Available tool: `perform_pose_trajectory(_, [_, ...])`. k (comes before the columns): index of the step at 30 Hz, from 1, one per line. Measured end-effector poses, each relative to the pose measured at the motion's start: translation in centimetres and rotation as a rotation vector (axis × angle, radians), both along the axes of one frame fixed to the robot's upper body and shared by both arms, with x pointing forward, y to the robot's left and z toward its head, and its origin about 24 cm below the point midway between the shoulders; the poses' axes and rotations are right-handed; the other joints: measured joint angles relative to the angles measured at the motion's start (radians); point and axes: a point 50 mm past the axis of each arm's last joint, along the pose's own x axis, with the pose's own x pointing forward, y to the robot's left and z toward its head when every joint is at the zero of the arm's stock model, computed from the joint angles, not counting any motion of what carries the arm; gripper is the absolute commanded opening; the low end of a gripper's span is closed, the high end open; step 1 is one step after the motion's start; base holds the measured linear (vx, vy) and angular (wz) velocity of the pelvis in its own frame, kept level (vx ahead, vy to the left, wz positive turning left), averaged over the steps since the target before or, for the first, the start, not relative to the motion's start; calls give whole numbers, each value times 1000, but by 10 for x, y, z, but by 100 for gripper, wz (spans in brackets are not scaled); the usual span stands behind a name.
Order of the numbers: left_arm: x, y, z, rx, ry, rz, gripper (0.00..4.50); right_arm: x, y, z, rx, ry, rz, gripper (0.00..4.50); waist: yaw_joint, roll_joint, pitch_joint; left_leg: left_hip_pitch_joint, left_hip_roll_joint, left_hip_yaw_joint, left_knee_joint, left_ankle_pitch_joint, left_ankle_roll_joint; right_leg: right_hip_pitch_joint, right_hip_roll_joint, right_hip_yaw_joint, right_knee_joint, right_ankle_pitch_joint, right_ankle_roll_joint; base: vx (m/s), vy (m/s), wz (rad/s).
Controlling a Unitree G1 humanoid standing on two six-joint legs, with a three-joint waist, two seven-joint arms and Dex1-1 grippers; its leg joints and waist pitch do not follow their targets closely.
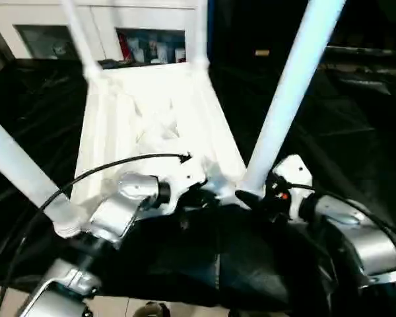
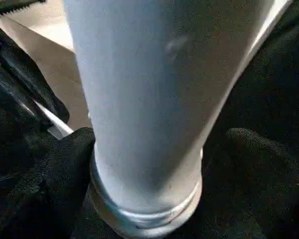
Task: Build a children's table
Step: Rotate leg to tighten
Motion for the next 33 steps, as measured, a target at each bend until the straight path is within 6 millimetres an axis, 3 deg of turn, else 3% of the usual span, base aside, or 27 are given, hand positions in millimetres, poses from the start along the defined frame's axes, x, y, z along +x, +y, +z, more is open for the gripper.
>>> perform_pose_trajectory(6, [-2, 3, 0, 0, 6, -14, 0, -2, 2, 1, 27, 10, 34, 414, 0, 0, 0, -1, 0, 0, 0, 1, 3, 0, 0, 0, -2, 0, 0, 0, 0, 0])
perform_pose_trajectory(9, [-3, 3, 0, 0, 8, -15, 0, -3, 2, 0, 36, 16, 42, 375, 0, 0, 0, -1, 0, 0, 0, 1, 3, 0, 0, 0, -2, 0, -1, 0, 0, 0])
perform_pose_trajectory(17, [-3, 4, 0, 0, 7, -15, 0, -5, 4, -2, 48, 29, 59, 331, 0, -1, 0, -1, 0, 0, 0, 2, 6, 0, 0, -1, -2, 0, -1, 0, 0, 0])
perform_pose_trajectory(20, [-4, 4, 0, 1, 8, -15, 0, -6, 4, -3, 50, 30, 59, 290, 0, -1, 0, -1, 0, 0, 0, 2, 6, 0, 0, -1, -2, 0, -1, 0, 0, 0])
perform_pose_trajectory(23, [-4, 4, 0, 0, 11, -7, 0, -7, 6, -5, 66, 25, 46, 283, 0, -1, 0, -1, 0, 0, 0, 2, 6, 0, 0, -1, -2, 0, -1, 0, 0, 0])
perform_pose_trajectory(28, [3, -5, -2, -10, 13, 66, 0, -2, 12, -11, 91, 2, -93, 272, -3, -1, 0, 1, 0, 1, 2, 2, 4, 1, 0, 0, 0, 2, -3, 0, 0, 0])
perform_pose_trajectory(33, [18, -29, -3, -11, -11, 200, 0, 21, 25, -16, 164, -12, -396, 271, -9, -1, 0, 6, 0, 1, 3, 3, -1, 5, 0, 1, 2, 2, -3, 0, 0, 0])
